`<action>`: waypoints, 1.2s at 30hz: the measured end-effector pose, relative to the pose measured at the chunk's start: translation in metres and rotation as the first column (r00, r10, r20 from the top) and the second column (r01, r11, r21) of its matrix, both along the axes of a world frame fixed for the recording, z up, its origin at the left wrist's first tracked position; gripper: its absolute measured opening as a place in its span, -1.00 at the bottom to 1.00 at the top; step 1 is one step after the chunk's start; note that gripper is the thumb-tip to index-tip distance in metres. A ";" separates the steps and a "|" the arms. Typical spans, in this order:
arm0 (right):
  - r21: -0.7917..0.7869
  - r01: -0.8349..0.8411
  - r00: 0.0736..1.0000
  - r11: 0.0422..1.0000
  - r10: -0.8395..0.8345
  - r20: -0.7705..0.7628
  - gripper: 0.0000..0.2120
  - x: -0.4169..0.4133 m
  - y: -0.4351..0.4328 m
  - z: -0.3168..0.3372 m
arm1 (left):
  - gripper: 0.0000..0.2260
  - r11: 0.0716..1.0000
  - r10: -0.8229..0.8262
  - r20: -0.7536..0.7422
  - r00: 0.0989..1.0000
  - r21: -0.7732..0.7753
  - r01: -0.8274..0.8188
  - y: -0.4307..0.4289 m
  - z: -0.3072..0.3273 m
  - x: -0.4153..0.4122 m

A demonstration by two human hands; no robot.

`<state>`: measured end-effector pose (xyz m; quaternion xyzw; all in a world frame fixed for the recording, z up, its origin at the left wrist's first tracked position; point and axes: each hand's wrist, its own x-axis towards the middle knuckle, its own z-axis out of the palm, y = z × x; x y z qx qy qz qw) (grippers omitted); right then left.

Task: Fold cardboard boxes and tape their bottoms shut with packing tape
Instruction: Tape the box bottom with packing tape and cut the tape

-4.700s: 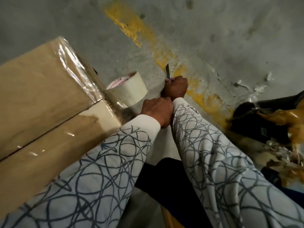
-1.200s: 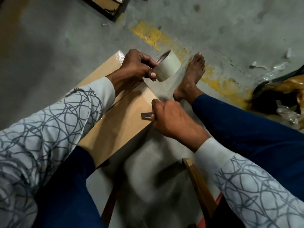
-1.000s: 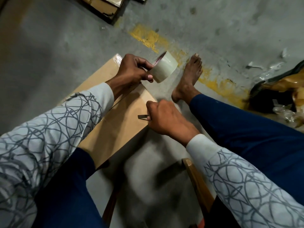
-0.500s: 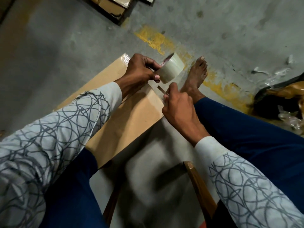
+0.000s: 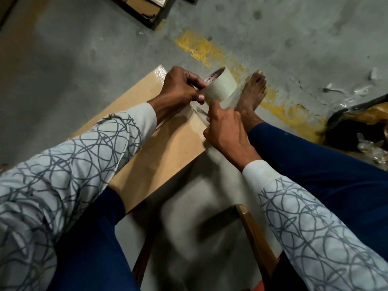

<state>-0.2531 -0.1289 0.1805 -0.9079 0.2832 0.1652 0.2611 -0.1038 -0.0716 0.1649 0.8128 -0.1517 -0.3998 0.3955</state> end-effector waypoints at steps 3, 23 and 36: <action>0.078 0.060 0.988 0.995 -0.049 -0.144 -0.74 -0.003 0.005 -0.006 | -0.72 1.000 0.026 -0.041 0.999 -0.013 -0.027 0.001 0.001 0.001; 0.024 0.064 0.994 0.998 -0.061 -0.095 -0.68 -0.019 0.019 -0.003 | -0.66 0.983 0.136 -0.184 0.973 -0.098 -0.156 -0.001 0.033 0.000; 0.076 0.095 0.994 0.993 -0.099 0.049 -0.71 -0.042 0.049 0.059 | -0.66 0.753 0.657 0.203 0.726 -0.212 -0.623 0.203 0.148 -0.050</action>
